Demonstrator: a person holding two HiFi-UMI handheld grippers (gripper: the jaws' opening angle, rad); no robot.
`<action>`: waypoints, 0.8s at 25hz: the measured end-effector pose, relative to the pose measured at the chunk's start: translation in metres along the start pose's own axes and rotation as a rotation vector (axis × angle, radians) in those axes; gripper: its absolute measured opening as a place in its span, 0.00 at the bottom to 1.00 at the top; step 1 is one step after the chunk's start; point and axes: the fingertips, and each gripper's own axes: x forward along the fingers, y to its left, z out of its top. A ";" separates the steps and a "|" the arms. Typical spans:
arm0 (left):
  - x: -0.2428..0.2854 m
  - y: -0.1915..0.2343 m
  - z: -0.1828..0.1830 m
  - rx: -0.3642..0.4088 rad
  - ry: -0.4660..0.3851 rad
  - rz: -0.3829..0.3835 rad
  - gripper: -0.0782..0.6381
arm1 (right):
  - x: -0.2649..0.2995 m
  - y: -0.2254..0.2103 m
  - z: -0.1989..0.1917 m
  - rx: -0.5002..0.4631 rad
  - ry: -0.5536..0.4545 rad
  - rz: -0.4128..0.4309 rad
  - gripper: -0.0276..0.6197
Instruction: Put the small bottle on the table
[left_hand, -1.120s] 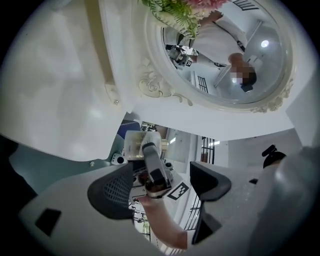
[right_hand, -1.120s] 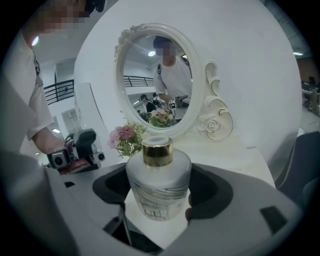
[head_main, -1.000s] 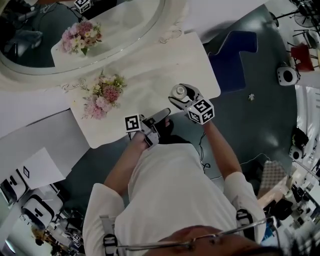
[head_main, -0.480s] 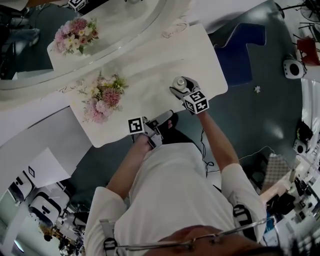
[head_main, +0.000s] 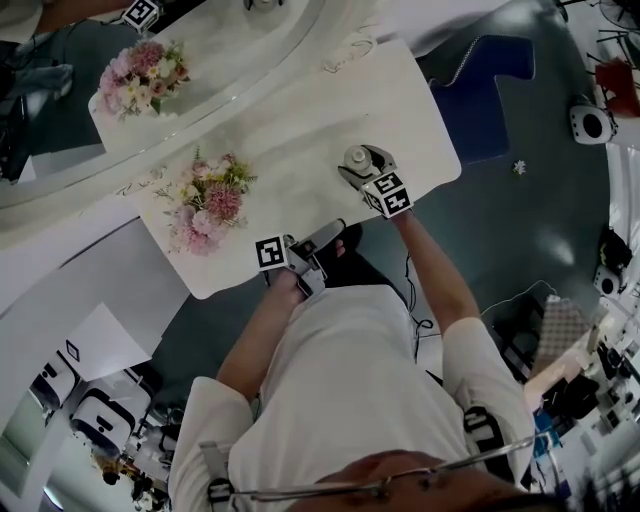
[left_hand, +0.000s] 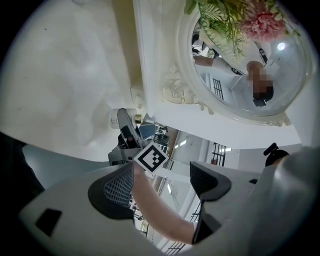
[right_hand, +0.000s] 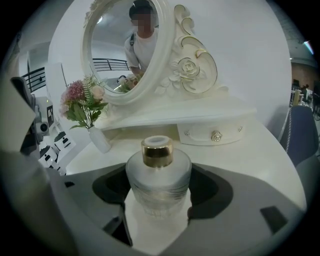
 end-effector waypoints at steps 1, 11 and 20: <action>-0.001 0.001 0.000 -0.001 0.001 0.003 0.60 | 0.001 -0.001 0.000 0.000 0.000 -0.004 0.57; -0.004 0.005 0.000 -0.011 0.025 0.026 0.60 | 0.011 -0.006 -0.006 -0.012 0.005 -0.025 0.58; -0.004 0.001 0.012 -0.001 0.040 0.034 0.60 | 0.014 -0.005 -0.007 -0.037 0.025 -0.043 0.58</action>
